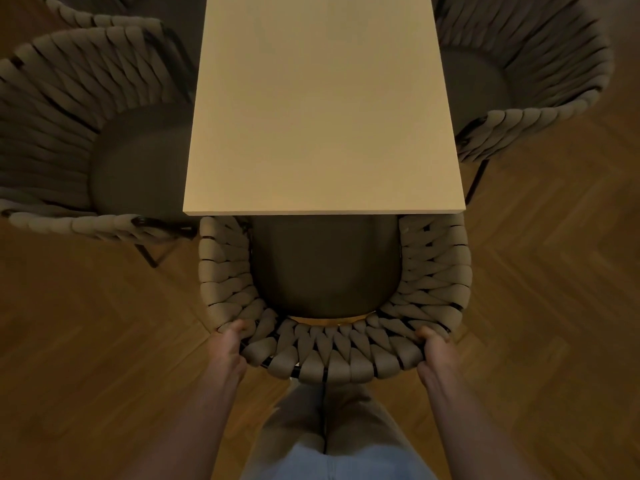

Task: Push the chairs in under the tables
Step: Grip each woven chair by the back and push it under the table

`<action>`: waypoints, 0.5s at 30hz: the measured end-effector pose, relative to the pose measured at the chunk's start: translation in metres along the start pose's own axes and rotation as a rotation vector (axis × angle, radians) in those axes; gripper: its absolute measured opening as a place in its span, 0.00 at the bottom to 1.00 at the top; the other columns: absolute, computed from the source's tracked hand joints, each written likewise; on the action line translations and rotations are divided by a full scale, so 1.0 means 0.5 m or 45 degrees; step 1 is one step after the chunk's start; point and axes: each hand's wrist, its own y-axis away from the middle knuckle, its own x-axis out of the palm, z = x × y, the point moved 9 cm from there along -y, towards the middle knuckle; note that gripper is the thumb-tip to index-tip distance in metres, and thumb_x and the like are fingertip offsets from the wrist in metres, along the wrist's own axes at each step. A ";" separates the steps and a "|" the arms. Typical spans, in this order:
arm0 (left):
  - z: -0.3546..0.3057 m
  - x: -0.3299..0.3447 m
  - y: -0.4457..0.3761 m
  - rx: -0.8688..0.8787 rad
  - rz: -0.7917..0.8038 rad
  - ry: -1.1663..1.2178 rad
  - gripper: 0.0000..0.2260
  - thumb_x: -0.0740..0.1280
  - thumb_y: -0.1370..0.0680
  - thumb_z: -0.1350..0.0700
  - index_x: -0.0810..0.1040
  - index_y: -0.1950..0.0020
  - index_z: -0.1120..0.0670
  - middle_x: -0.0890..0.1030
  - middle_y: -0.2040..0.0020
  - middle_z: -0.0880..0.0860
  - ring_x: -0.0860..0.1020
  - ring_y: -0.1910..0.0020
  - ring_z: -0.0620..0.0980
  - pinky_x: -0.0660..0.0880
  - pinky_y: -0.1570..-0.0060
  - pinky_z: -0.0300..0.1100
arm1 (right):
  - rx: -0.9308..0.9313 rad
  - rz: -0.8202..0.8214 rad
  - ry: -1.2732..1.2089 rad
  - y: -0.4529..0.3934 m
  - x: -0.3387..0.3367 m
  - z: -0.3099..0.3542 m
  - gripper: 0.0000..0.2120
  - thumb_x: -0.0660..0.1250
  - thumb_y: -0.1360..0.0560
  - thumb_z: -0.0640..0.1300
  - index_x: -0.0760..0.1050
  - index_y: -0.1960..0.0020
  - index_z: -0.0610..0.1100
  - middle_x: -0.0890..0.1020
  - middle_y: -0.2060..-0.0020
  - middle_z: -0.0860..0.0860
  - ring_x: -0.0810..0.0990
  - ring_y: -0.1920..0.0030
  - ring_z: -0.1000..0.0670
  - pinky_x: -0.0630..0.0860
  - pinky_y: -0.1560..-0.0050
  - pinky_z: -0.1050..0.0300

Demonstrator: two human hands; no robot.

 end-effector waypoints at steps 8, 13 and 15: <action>-0.067 0.018 -0.051 0.038 -0.028 0.013 0.19 0.72 0.24 0.64 0.77 0.33 0.59 0.81 0.40 0.60 0.80 0.40 0.62 0.77 0.38 0.64 | -0.001 0.034 -0.059 -0.006 0.094 0.021 0.24 0.70 0.25 0.32 0.73 0.31 0.41 0.81 0.43 0.41 0.82 0.50 0.42 0.80 0.56 0.47; -0.054 0.009 -0.090 0.040 -0.004 0.010 0.23 0.74 0.27 0.65 0.77 0.32 0.59 0.82 0.39 0.60 0.81 0.40 0.63 0.79 0.41 0.64 | 0.033 -0.015 -0.041 -0.032 0.089 -0.004 0.23 0.72 0.26 0.33 0.75 0.33 0.42 0.82 0.46 0.43 0.82 0.49 0.42 0.82 0.52 0.44; -0.055 0.008 -0.087 0.051 0.021 0.001 0.20 0.72 0.25 0.66 0.77 0.32 0.61 0.82 0.40 0.61 0.81 0.41 0.63 0.79 0.40 0.63 | 0.073 -0.022 -0.035 -0.036 0.085 -0.021 0.24 0.72 0.27 0.35 0.75 0.32 0.43 0.82 0.43 0.43 0.82 0.48 0.41 0.82 0.53 0.44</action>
